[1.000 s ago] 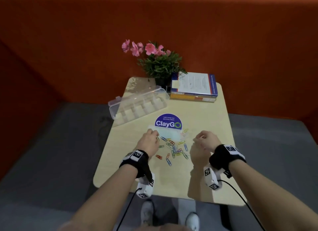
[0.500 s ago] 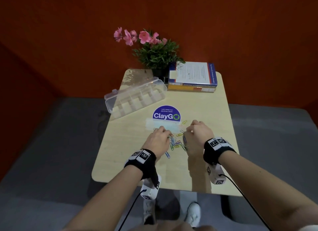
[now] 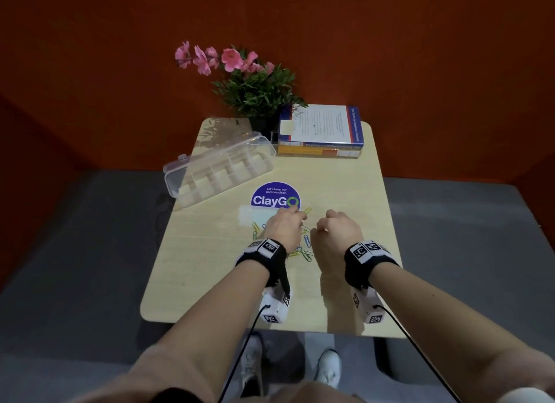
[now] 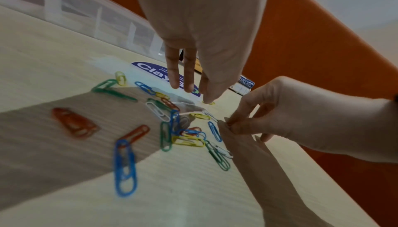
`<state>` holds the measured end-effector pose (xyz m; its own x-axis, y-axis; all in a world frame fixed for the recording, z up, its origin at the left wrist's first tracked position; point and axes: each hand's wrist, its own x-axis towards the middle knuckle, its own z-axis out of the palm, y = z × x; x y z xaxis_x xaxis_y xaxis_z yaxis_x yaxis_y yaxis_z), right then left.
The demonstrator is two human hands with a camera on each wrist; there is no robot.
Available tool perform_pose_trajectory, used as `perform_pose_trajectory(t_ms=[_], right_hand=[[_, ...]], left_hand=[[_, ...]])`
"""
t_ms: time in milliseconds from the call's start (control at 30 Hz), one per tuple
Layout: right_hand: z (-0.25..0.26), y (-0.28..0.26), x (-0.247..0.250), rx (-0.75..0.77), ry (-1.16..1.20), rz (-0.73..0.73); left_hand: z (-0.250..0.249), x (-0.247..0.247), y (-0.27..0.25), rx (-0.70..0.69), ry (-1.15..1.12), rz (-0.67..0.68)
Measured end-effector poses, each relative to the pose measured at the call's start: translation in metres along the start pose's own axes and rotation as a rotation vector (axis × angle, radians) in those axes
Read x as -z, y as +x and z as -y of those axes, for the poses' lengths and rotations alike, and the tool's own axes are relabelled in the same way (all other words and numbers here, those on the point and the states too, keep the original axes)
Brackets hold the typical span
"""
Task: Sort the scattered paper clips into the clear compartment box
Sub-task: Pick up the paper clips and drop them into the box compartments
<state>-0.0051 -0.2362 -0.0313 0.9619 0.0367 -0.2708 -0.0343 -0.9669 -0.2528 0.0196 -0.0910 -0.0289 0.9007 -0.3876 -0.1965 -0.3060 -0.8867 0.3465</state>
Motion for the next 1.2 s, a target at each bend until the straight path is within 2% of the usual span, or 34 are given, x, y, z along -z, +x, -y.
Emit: perform_pose_trajectory(t_ms=[100,167,233,400,533,633,767,833,900,1000,1067,1200], right_hand=[[0.004,-0.005,-0.004,0.007,-0.026,-0.009],[0.005,-0.010,-0.011,0.087,-0.037,-0.051],[0.005,-0.015,-0.013,0.072,0.022,-0.081],[-0.008,-0.023,-0.006,-0.328,0.652,-0.161],[-0.014,-0.028,-0.013,-0.374,0.980,-0.020],[-0.008,-0.031,-0.014,-0.326,1.032,0.071],[0.001,-0.025,-0.015,-0.459,1.154,0.122],[0.005,-0.021,-0.015,-0.508,1.163,0.148],[0.009,-0.021,-0.015,-0.494,1.109,0.155],[0.012,-0.024,-0.018,-0.346,0.810,0.062],[0.015,-0.029,-0.022,-0.253,0.584,0.049],[0.022,-0.035,-0.028,-0.151,0.352,-0.020]], left_hand=[[-0.003,0.001,0.012,-0.033,0.085,0.038],[-0.006,0.002,0.018,-0.067,0.143,0.064],[-0.007,0.002,0.023,-0.100,0.193,0.096],[-0.006,0.000,0.030,-0.098,0.193,0.129],[-0.008,0.000,0.033,-0.103,0.197,0.147],[-0.009,0.001,0.035,-0.094,0.182,0.161],[-0.010,0.001,0.035,-0.071,0.120,0.162],[-0.009,0.002,0.035,-0.054,0.069,0.145],[-0.006,0.003,0.035,0.005,-0.047,0.090],[0.000,0.007,0.035,0.113,-0.273,-0.014],[0.004,0.012,0.033,0.136,-0.367,-0.062],[0.011,0.021,0.026,0.190,-0.497,-0.199]])
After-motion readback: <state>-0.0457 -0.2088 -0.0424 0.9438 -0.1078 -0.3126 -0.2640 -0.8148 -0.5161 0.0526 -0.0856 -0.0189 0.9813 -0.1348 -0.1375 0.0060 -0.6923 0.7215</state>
